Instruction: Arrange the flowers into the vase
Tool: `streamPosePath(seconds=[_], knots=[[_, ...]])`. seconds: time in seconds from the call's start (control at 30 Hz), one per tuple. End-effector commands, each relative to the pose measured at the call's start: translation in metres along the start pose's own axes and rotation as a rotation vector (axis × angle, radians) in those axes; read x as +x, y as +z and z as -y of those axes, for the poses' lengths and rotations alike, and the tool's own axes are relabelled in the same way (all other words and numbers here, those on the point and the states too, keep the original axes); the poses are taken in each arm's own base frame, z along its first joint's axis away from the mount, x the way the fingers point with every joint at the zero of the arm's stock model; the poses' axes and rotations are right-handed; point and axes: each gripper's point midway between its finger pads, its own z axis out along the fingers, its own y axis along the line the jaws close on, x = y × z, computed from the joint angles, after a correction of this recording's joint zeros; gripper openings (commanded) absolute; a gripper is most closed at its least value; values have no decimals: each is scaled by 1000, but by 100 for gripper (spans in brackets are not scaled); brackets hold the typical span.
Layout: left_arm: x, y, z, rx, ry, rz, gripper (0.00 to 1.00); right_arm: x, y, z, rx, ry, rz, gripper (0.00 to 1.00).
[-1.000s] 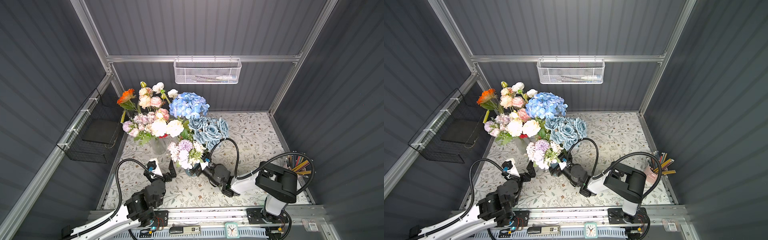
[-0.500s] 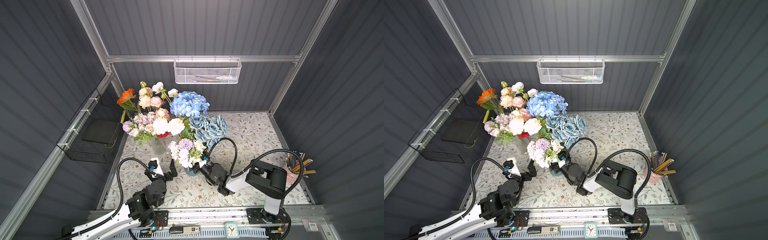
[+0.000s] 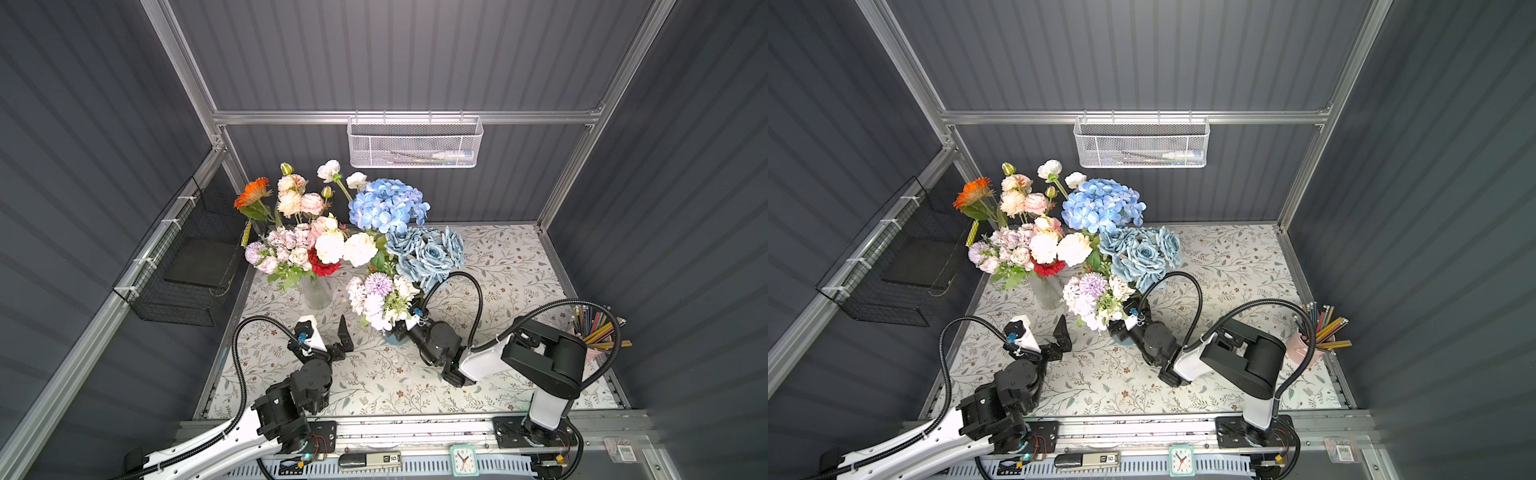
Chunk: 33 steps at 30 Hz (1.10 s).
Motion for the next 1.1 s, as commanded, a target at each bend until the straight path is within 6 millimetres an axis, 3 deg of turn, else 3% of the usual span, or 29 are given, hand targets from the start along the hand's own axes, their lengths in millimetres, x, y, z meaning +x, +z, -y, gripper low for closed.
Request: streamPosePath(seconds=[0.0, 0.23, 0.4, 0.5, 0.7, 1.07], knots=[[0, -1, -10, -42, -9, 14, 100, -31, 1, 42, 113, -39, 98, 43], [-2, -3, -14, -60, 1, 11, 100, -10, 8, 94, 214, -62, 54, 47], [-6, -5, -19, -67, 18, 4, 100, -6, 12, 117, 260, -62, 48, 49], [-7, -7, -24, -78, 22, -1, 100, -2, 12, 117, 249, -48, 40, 55], [-13, -10, -27, -71, 15, 1, 100, 7, 5, 115, 239, -18, 21, 99], [-18, -1, -1, -42, 116, -15, 100, 19, -25, 109, 209, -8, -27, 99]])
